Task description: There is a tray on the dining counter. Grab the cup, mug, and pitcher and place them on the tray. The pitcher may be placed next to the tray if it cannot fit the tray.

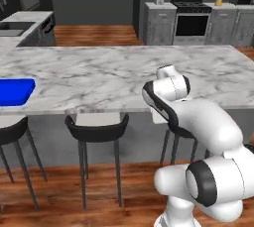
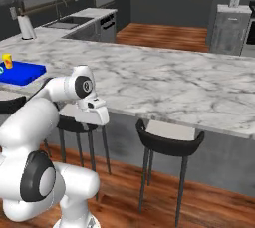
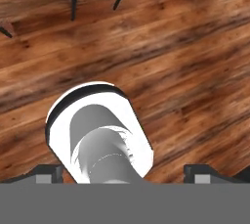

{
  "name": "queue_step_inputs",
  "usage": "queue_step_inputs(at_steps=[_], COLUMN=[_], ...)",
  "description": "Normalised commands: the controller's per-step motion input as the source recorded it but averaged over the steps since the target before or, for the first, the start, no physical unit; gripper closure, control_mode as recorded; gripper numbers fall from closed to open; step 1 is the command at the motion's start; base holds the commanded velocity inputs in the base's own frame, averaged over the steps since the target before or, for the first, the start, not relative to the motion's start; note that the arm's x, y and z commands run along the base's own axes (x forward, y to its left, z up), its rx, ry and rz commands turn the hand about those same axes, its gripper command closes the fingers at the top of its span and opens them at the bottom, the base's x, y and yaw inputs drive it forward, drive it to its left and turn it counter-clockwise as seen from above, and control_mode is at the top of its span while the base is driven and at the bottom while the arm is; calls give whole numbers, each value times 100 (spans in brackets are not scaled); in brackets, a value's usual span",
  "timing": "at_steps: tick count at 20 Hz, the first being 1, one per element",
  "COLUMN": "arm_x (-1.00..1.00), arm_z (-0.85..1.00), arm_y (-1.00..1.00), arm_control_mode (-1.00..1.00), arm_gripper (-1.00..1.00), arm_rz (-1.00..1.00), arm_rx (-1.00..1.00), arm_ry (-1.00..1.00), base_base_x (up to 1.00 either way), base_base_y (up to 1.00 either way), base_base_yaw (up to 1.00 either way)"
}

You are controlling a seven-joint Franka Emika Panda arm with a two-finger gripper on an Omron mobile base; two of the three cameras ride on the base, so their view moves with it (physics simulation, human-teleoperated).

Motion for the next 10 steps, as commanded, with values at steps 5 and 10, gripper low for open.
queue_step_inputs(at_steps=[5, 10], arm_x=[0, 0], arm_z=[0, 0], arm_y=[0, 0], arm_control_mode=[100, 100], arm_gripper=[-100, -100], arm_rz=[0, 0], arm_rx=[0, 0], arm_ry=[0, 0], base_base_x=[2, 16], base_base_y=[-100, -100], base_base_yaw=[0, 0])
